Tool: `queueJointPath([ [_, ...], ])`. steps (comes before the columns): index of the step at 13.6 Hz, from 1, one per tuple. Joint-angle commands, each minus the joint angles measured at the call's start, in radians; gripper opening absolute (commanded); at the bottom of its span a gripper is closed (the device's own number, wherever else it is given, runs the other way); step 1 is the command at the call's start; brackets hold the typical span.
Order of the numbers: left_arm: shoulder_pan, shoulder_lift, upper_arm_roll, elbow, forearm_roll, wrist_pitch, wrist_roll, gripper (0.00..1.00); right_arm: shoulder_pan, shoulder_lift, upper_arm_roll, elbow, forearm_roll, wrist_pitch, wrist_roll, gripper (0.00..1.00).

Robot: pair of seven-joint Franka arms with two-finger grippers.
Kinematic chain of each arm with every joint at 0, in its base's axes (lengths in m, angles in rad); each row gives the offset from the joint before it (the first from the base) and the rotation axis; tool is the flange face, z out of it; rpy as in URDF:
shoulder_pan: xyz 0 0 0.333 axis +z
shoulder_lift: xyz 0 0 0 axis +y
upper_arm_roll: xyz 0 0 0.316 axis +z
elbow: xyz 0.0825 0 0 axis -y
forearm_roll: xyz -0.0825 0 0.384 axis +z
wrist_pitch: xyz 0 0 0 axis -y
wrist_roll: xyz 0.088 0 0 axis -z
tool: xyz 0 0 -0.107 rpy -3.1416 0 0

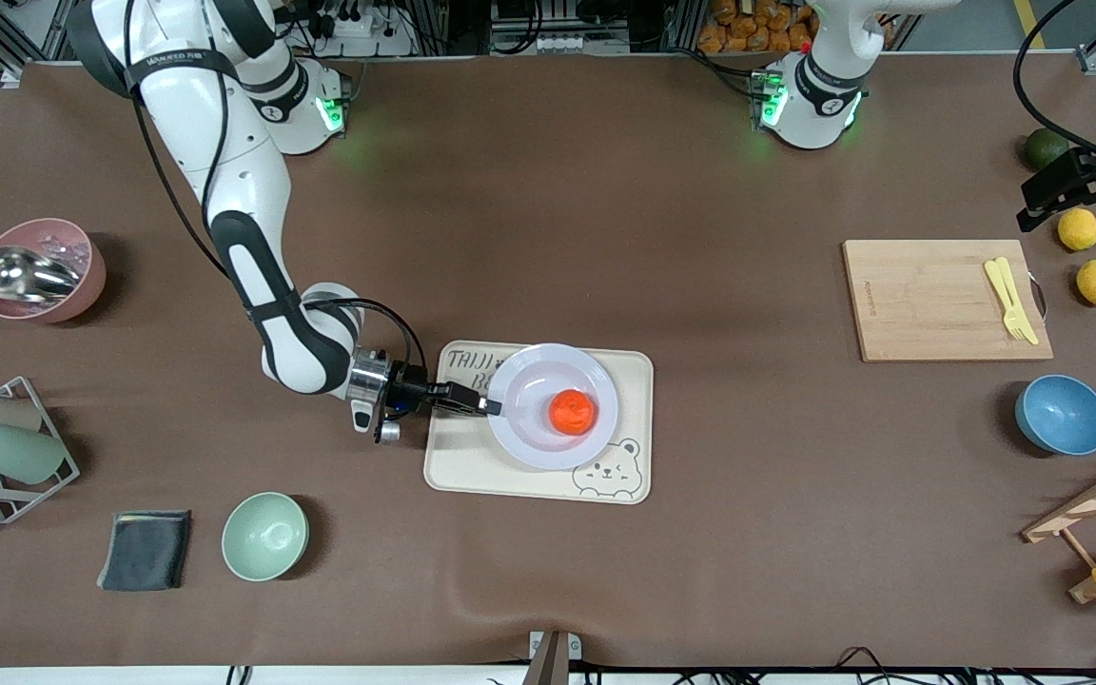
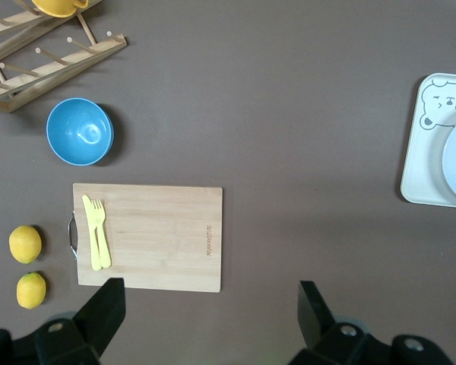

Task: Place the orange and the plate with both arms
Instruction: 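Settle the plate on the tray and open the right gripper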

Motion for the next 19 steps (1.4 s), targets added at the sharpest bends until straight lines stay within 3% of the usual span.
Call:
queueJointPath([
  [1, 0.014, -0.024, -0.007, -0.017, -0.009, -0.008, -0.008, 1.00, 0.002, 0.015, 0.005, 0.022, 0.030, 0.018, -0.015, 0.93],
  [3, 0.014, -0.030, -0.008, -0.020, -0.011, -0.009, -0.008, 1.00, 0.002, 0.012, 0.007, 0.022, 0.028, 0.035, -0.012, 1.00],
  [10, 0.007, -0.027, -0.028, -0.031, -0.017, -0.005, -0.017, 1.00, 0.002, -0.013, 0.004, 0.024, -0.045, 0.039, 0.135, 1.00],
  [16, 0.006, -0.027, -0.028, -0.044, -0.015, 0.004, -0.016, 1.00, -0.011, -0.095, -0.025, 0.021, -0.316, 0.036, 0.381, 1.00],
  [19, 0.008, -0.027, -0.028, -0.046, -0.017, 0.006, -0.016, 1.00, -0.014, -0.146, -0.056, 0.022, -0.513, 0.024, 0.532, 1.00],
])
